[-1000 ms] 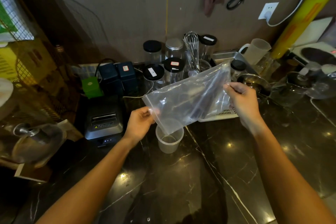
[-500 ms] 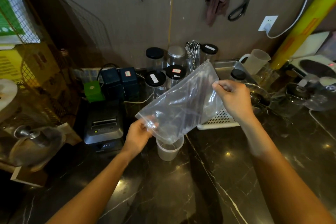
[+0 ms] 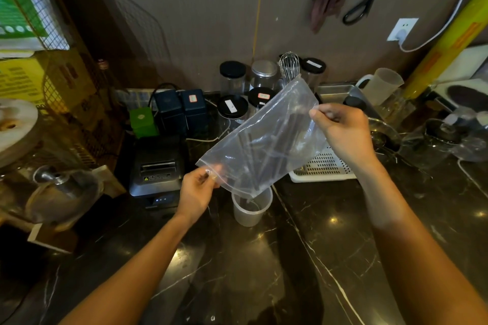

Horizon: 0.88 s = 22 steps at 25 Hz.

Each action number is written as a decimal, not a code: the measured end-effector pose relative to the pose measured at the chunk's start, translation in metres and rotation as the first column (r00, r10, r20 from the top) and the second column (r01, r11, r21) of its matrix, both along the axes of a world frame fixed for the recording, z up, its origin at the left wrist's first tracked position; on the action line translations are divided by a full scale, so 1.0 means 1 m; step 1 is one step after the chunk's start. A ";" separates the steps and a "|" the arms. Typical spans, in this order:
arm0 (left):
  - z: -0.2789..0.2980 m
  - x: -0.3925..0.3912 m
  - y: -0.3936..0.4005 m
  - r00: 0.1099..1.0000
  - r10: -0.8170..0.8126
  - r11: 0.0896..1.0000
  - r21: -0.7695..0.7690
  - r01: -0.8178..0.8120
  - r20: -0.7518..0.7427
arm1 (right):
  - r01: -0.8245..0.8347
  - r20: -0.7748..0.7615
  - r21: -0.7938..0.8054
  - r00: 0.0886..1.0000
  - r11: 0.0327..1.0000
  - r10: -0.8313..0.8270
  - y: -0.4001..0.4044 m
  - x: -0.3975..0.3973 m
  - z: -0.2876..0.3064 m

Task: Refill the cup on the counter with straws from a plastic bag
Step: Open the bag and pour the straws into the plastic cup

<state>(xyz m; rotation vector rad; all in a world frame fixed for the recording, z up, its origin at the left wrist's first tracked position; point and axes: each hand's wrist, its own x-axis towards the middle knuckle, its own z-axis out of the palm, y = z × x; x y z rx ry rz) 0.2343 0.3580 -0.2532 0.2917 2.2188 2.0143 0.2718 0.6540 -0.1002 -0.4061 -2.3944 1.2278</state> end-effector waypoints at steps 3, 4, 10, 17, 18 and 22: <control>0.001 0.006 0.000 1.000 0.000 1.000 0.018 0.000 0.008 | -0.009 -0.010 0.022 1.000 1.000 0.009 -0.007 0.001 0.006; 0.003 0.008 0.000 1.000 0.007 1.000 0.029 -0.006 -0.003 | -0.007 -0.017 0.032 1.000 0.999 0.007 -0.009 0.001 0.009; 0.002 0.011 0.002 0.998 0.051 0.992 0.113 -0.055 0.041 | -0.001 -0.040 0.038 0.999 0.999 0.002 -0.015 0.004 0.018; -0.003 0.015 0.006 0.996 0.033 0.993 0.112 -0.041 0.078 | -0.017 -0.098 0.070 0.995 0.997 0.024 -0.025 0.010 0.027; -0.003 0.014 0.007 0.997 0.029 0.992 0.121 -0.038 0.073 | -0.024 -0.104 0.074 0.994 0.997 0.031 -0.027 0.008 0.030; 0.001 0.016 0.010 0.998 0.034 0.992 0.121 -0.039 0.043 | -0.031 -0.121 0.112 0.992 0.993 0.045 -0.027 0.005 0.036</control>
